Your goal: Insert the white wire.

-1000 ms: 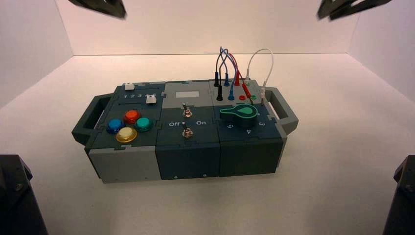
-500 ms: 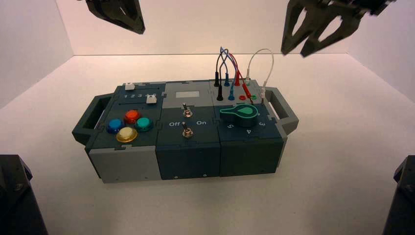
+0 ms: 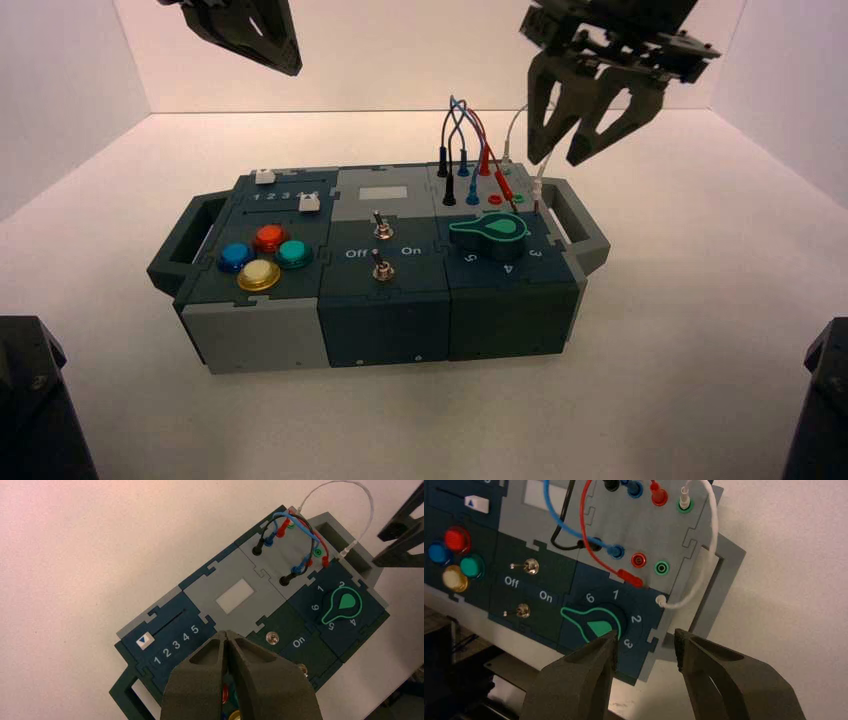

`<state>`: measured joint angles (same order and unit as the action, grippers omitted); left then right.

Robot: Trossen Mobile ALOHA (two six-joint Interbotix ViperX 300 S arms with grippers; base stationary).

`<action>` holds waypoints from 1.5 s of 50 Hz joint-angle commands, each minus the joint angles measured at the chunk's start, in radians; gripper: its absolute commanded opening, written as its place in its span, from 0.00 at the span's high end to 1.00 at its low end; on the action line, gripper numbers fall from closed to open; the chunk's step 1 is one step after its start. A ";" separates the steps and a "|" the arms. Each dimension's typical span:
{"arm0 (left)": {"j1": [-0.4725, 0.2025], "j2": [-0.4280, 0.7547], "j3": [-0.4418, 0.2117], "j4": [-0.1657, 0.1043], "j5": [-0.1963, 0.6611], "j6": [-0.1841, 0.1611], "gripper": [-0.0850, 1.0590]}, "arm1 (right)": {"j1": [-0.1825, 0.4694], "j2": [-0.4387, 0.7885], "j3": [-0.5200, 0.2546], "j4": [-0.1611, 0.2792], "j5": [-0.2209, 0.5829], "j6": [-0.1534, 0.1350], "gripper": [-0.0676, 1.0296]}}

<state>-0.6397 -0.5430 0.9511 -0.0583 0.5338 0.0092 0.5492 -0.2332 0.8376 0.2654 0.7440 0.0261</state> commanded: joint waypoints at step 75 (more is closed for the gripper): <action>-0.003 -0.028 -0.044 0.003 -0.003 0.009 0.95 | 0.005 0.153 -0.083 -0.025 -0.040 0.009 0.96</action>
<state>-0.6397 -0.5614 0.9434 -0.0568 0.5354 0.0123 0.5507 -0.0522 0.7762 0.2531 0.7087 0.0307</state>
